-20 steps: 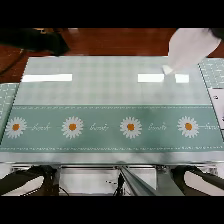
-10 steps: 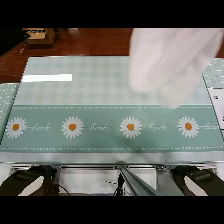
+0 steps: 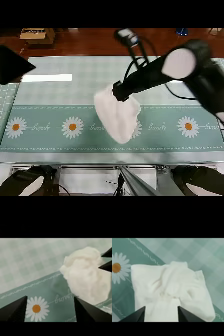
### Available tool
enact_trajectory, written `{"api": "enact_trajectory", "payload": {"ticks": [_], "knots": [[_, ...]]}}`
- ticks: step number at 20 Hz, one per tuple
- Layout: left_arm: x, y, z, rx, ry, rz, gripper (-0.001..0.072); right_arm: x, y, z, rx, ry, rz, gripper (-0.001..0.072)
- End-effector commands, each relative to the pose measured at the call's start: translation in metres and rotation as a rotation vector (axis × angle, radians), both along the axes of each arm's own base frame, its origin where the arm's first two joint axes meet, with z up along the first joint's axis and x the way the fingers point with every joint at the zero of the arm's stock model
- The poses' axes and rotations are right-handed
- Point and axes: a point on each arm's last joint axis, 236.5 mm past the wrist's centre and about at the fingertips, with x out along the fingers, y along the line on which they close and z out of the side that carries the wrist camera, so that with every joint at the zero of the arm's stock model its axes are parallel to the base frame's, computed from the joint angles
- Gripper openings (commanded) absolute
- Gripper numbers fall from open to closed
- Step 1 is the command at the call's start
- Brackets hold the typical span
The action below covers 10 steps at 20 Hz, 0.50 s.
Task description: Fold the shirts.
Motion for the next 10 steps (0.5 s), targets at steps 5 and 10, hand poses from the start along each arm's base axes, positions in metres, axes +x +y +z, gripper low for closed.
{"api": "enact_trajectory", "payload": {"ticks": [5, 10], "knots": [[-0.008, 0.001, -0.128, 0.085, 0.317, -0.053, 0.0713, 0.038, -0.13, 0.033, -0.208, -0.129, -0.216, 0.049], [-0.03, -0.008, -0.257, 0.04, 0.535, -0.031, 0.0713, 0.044, -0.297, 0.039, -0.265, -0.061, -0.589, 0.0491]]}}
